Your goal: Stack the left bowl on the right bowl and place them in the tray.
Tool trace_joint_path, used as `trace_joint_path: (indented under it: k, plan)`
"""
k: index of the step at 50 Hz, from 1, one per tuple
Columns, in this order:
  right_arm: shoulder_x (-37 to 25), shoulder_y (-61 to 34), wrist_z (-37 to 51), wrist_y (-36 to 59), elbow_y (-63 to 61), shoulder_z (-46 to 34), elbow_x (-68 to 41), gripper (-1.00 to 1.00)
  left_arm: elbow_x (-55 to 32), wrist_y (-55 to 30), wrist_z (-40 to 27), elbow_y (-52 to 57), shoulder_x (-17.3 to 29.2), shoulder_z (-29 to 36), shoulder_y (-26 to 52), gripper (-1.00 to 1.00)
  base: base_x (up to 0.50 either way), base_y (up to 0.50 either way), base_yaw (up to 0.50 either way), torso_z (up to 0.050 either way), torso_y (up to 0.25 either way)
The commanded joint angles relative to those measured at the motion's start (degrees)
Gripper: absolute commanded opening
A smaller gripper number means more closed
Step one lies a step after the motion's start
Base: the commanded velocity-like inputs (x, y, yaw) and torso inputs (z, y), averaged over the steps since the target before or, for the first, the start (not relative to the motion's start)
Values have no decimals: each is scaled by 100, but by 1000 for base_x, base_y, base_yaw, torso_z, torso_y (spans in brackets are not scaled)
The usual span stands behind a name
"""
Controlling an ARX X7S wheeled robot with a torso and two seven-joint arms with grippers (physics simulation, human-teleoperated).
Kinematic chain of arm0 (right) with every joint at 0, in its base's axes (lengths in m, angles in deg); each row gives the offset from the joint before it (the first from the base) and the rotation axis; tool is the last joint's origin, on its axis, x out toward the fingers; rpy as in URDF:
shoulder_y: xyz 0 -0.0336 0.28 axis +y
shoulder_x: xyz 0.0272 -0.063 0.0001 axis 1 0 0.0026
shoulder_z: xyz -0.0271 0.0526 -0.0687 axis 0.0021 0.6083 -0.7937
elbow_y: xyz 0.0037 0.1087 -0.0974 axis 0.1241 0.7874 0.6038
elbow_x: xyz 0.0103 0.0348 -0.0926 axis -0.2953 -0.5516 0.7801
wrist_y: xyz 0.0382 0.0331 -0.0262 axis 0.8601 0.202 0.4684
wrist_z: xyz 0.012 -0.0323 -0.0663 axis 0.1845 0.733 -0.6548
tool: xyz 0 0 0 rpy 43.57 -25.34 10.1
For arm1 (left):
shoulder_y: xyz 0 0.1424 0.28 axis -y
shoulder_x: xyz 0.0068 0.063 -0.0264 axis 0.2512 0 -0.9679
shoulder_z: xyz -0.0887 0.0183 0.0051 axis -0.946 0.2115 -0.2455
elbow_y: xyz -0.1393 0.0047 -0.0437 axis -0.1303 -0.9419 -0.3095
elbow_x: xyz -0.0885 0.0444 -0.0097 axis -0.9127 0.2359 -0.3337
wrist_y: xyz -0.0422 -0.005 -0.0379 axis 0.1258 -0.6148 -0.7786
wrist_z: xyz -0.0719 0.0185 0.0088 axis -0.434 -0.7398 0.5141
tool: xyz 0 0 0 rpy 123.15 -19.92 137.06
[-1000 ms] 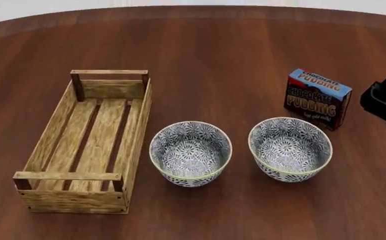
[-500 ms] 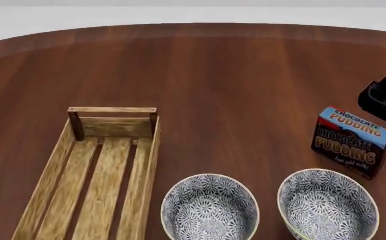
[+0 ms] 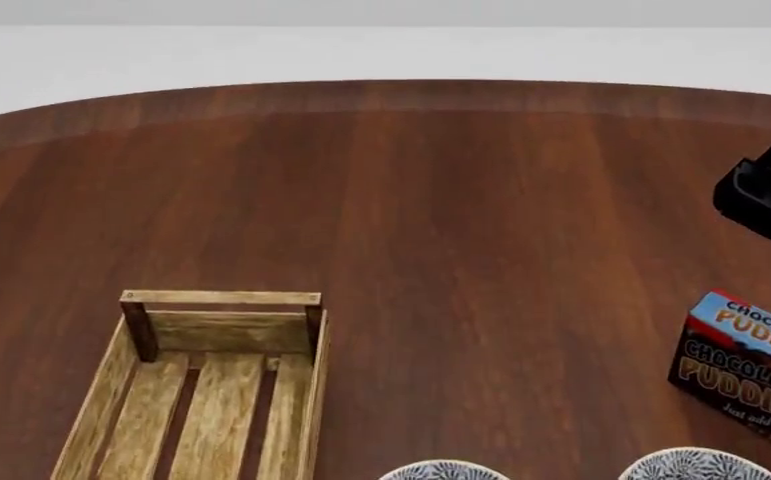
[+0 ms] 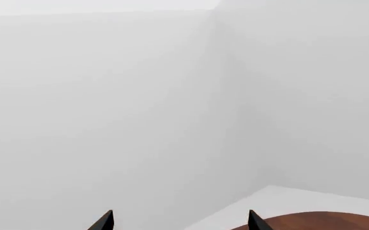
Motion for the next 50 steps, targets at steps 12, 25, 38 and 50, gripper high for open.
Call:
trace_joint_path:
  k: [12, 25, 38, 50]
  plan:
    - [-27, 43, 3, -83, -27, 14, -59, 100, 30, 114, -290, 66, 367, -917, -1021, 100, 0, 0, 0, 0, -157]
    - [-23, 78, 15, -129, -41, -36, -82, 100, 125, 503, -367, 68, 478, -2707, -3055, 100, -1, 0, 0, 0, -230]
    - [-53, 88, 27, -135, -52, -12, -141, 100, 332, 831, -414, 68, 462, -3458, -4023, 100, -1, 0, 0, 0, -198]
    - [-302, -145, -189, 230, -96, -53, -570, 100, 44, 548, 4, 69, -2, -4276, -4169, 100, 0, 0, 0, 0, 0]
